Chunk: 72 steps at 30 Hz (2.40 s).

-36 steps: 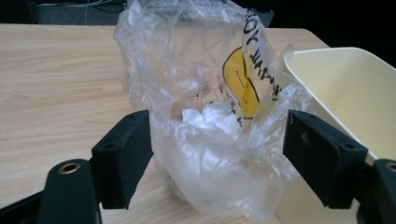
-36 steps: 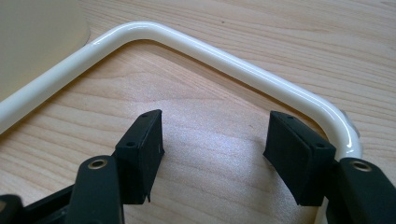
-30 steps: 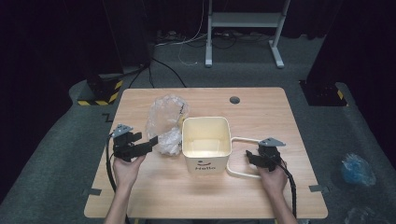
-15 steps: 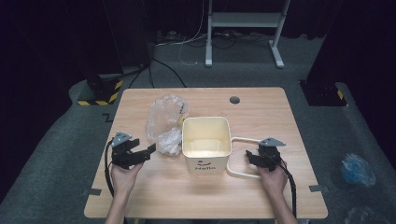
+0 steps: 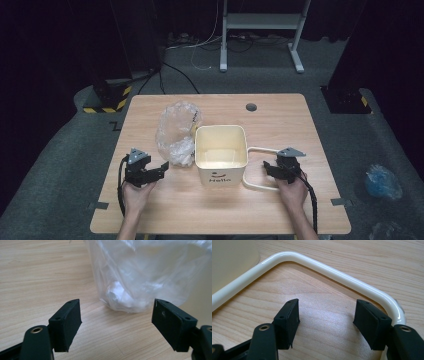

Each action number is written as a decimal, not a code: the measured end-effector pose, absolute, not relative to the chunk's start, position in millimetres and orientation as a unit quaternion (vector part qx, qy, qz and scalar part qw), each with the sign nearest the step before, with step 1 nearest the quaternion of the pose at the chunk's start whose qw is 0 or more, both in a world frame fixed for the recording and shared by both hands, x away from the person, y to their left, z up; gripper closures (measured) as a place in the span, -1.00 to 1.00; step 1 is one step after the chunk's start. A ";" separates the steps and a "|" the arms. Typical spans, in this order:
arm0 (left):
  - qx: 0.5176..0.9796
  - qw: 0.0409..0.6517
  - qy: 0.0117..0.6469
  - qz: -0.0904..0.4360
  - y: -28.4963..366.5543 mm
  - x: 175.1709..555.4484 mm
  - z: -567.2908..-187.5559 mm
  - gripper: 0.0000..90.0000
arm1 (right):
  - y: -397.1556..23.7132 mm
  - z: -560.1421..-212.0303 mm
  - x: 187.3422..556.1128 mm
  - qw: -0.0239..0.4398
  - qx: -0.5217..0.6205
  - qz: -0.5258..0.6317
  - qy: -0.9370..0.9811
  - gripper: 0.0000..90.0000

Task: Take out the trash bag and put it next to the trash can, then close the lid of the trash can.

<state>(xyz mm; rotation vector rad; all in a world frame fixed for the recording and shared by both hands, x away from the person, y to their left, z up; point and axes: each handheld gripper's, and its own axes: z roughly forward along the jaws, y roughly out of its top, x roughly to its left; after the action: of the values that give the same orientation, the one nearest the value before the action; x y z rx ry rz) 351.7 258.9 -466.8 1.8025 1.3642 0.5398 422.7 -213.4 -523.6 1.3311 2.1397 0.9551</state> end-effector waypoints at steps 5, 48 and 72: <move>0.716 0.386 0.541 0.215 256.8 353.3 -475.4 -0.46 | -213.4 -523.6 422.7 0.221 0.482 0.346 0.774 -0.18; 0.696 0.313 0.590 0.263 257.0 371.8 -527.7 -0.41 | -213.8 -523.7 422.2 0.222 0.484 0.345 0.773 -0.20; 0.698 0.313 0.587 0.264 257.1 371.5 -527.5 -0.39 | -251.8 -498.8 425.4 0.238 0.506 0.377 0.738 0.06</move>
<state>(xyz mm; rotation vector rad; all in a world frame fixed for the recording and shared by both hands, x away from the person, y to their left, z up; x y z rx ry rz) 371.5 257.1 -527.5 1.8412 1.5488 0.6955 425.4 -251.8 -498.8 1.3861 2.0231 1.0335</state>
